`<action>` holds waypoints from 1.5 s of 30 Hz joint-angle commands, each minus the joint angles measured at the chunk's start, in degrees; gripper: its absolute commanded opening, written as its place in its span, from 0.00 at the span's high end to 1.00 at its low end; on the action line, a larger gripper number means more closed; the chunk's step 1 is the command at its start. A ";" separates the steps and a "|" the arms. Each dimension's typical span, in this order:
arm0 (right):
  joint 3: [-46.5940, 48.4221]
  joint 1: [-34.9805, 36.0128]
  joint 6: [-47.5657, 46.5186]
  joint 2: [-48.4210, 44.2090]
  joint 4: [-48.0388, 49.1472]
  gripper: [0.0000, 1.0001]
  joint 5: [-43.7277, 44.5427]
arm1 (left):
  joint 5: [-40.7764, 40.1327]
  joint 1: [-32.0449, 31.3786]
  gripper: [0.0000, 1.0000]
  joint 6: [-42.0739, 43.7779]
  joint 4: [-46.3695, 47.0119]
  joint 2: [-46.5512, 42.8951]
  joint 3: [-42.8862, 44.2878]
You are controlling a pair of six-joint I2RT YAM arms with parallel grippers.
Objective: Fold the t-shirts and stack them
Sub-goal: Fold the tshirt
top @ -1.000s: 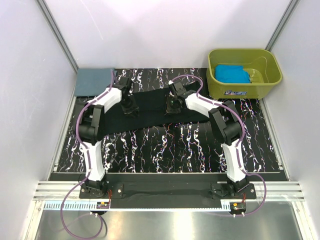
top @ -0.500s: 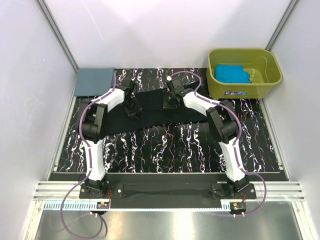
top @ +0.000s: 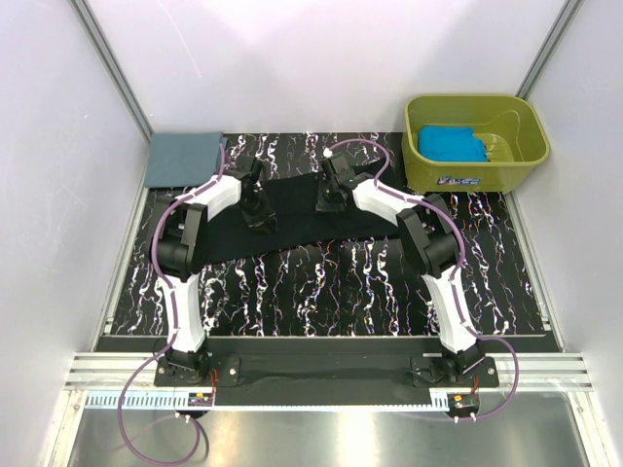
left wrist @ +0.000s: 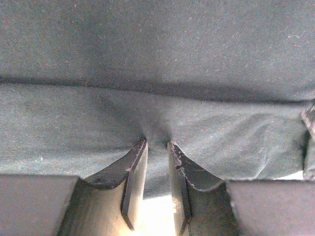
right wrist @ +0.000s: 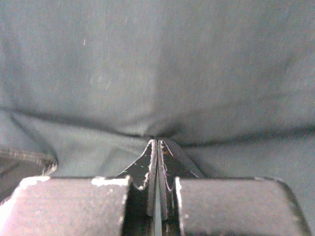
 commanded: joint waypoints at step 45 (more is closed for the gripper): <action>3.73 -4.98 -0.79 -1.17 -5.96 1.00 -13.17 | 8.90 -6.66 0.64 2.27 0.77 -1.63 9.27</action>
